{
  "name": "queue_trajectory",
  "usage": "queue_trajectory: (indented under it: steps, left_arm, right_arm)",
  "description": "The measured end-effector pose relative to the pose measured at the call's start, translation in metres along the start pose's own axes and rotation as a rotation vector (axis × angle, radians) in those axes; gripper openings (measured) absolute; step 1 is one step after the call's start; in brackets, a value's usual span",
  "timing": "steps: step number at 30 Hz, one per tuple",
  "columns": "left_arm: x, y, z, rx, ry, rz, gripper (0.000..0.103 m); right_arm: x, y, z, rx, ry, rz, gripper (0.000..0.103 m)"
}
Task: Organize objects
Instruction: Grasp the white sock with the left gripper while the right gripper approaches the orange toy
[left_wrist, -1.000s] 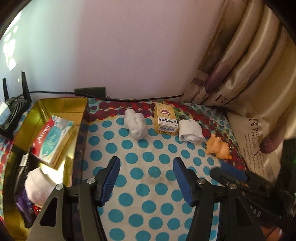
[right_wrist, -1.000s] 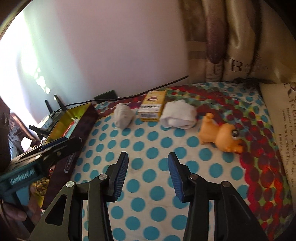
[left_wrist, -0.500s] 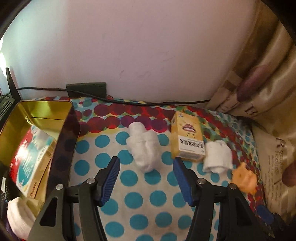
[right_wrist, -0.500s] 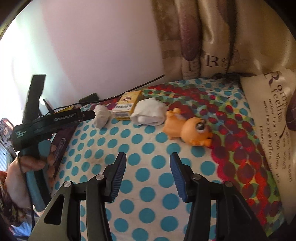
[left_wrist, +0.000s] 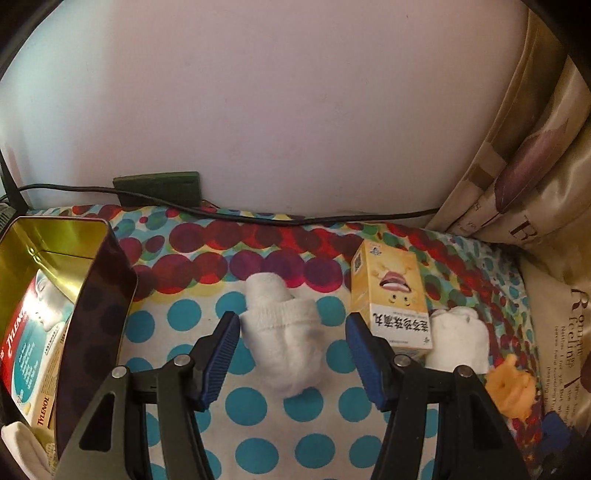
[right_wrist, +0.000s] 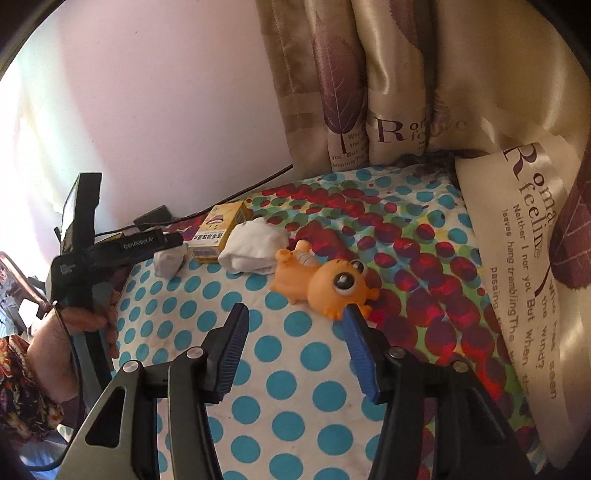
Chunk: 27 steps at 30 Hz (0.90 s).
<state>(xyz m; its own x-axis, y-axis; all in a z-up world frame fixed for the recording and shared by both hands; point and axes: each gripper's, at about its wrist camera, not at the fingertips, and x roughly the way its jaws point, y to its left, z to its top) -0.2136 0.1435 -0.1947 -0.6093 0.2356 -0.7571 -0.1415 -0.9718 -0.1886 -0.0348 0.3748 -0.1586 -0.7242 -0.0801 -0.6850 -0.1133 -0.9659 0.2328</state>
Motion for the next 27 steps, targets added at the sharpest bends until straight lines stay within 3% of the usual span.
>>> queue_trajectory:
  steps: [9,14,27]
  left_arm:
    - [0.01,0.001,-0.011,0.049,-0.039,0.05,0.059]
    - [0.013,0.004,-0.012,0.036,-0.023,0.023,0.05]
    - [0.014,0.002,-0.011,0.043,-0.02,0.031,0.05]
  right_arm:
    - [0.012,-0.005,0.004,-0.025,0.004,-0.01,0.053]
    - [0.019,-0.01,0.009,-0.029,-0.004,-0.018,0.054]
    - [0.033,-0.013,0.013,-0.057,-0.001,-0.04,0.056]
